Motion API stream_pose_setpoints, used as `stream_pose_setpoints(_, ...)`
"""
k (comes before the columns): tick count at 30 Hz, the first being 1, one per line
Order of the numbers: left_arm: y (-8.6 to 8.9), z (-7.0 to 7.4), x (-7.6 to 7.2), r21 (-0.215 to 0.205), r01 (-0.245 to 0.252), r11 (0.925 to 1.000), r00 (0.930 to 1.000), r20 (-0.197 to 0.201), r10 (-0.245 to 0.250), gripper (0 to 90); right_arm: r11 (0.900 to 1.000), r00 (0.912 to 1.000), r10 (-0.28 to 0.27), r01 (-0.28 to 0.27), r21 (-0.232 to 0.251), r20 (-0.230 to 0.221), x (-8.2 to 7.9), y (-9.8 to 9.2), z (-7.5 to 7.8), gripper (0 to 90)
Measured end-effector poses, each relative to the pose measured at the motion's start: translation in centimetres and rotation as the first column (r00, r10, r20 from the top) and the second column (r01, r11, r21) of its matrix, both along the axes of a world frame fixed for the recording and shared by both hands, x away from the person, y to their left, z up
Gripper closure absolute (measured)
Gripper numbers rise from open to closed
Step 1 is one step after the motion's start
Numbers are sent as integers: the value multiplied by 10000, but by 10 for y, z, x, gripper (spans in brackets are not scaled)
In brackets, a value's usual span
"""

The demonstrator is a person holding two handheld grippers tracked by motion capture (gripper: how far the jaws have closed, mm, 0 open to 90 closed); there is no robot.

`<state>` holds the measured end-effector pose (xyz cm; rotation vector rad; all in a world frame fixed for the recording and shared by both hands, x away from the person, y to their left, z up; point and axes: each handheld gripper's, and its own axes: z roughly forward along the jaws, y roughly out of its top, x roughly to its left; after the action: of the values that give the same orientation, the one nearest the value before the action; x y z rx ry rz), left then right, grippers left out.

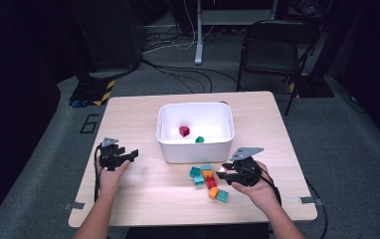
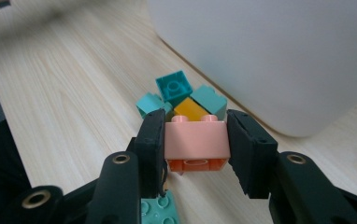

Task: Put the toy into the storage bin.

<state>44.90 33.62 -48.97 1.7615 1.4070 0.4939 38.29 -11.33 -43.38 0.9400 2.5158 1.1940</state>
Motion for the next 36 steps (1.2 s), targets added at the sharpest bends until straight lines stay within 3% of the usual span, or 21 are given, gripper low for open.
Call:
stream_pose_setpoints(13,2,1,0,-61,-40,10000,10000,36,40,333,9996,9996,188,-193,227,230,13,-7,50,582)
stream_pose_setpoints(24,3,1,0,-18,-28,10000,10000,29,28,332,9992,9967,406,-406,-6,699,30,5,92,583)
stream_pose_setpoints(29,3,1,-1,-47,-57,10000,10000,50,57,333,9987,9957,498,-492,-98,781,39,11,99,583)
stream_pose_setpoints(36,3,1,-1,-129,-104,9999,9999,84,105,333,9983,9950,550,-563,129,837,50,20,111,582)
